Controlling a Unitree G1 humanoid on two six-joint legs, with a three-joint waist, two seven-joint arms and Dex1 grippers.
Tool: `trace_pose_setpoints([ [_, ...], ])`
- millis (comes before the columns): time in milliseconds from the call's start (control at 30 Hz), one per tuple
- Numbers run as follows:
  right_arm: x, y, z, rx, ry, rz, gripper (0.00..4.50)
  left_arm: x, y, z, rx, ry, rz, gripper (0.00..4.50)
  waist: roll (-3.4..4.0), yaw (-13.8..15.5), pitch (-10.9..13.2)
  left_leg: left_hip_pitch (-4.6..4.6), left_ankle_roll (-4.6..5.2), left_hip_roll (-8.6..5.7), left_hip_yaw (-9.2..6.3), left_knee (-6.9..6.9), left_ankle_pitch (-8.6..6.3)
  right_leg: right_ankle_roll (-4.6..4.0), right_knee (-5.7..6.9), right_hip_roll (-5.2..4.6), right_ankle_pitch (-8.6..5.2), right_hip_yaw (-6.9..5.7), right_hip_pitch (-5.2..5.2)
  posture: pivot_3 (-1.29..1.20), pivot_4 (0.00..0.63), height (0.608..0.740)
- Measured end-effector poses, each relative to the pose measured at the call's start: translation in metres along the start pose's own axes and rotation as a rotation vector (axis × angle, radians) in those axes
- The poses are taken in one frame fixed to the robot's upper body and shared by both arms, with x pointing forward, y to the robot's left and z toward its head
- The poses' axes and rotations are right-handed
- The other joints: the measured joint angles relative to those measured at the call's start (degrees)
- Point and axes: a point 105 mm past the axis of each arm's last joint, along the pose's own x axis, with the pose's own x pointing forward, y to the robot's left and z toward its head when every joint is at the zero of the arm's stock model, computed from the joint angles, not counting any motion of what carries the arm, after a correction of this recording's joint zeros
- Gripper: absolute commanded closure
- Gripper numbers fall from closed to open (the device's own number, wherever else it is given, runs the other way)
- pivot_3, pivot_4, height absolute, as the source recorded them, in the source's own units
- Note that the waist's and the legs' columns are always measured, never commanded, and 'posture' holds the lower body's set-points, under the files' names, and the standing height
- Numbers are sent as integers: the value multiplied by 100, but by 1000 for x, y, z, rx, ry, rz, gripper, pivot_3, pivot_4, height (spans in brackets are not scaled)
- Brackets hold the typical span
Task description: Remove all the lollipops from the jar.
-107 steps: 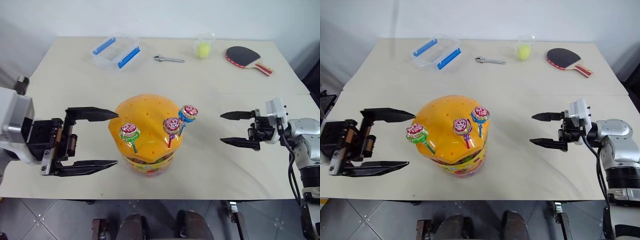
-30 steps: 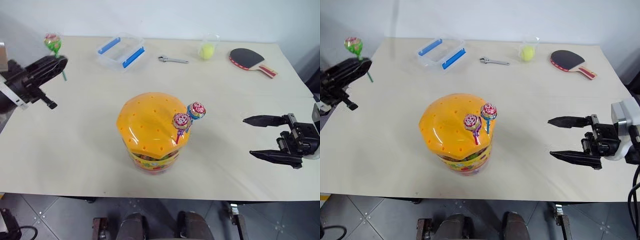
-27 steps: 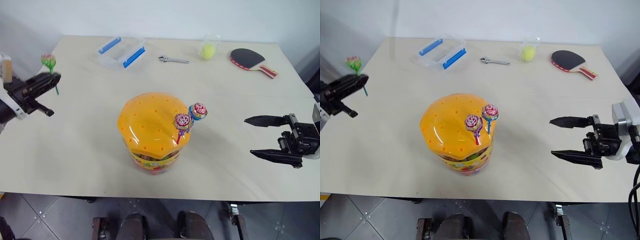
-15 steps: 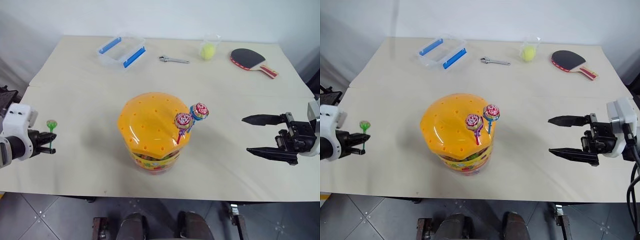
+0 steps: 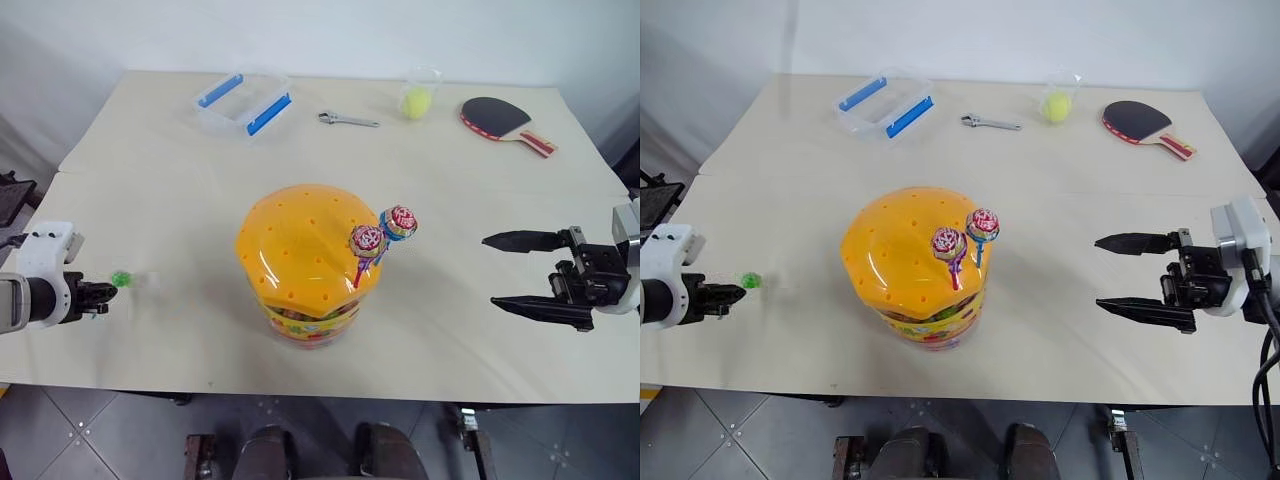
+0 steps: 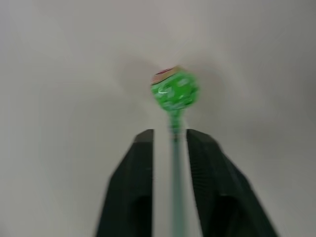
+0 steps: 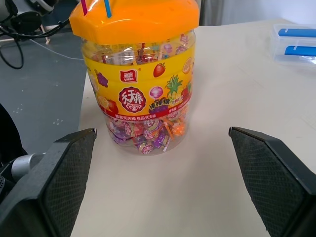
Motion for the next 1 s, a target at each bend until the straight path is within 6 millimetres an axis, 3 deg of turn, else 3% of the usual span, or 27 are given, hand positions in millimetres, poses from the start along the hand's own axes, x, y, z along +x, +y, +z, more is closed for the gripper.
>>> trace_pose_setpoints([
  [267,0,-1,1,-5,4,-1,0,-24,-6,26,108,-22,1,49,-1,-12,1,1,-1,0,7,-1,-1,-1,10,0,0,6,-8,0,150,740],
  [433,0,-1,0,-6,10,-4,0,-31,-14,32,152,-28,-50,20,-2,5,1,0,-1,-1,8,2,-1,-1,12,0,0,7,-9,0,150,740],
  [733,-1,-2,0,-12,13,-16,0,-46,-38,66,280,-206,-181,20,-3,-11,2,0,-1,-1,11,2,-1,-1,15,0,-1,8,-12,0,150,740],
  [867,2,4,11,-72,20,-24,0,-56,-77,88,401,-533,-488,20,0,17,0,-2,-1,0,10,8,-1,-1,19,-2,-1,8,-12,0,150,740],
  [1000,9,15,24,-107,31,-45,0,-68,-99,81,511,-732,-770,20,-6,-1,2,-2,-2,2,11,8,-1,-1,19,2,-1,4,-13,0,150,740],
])
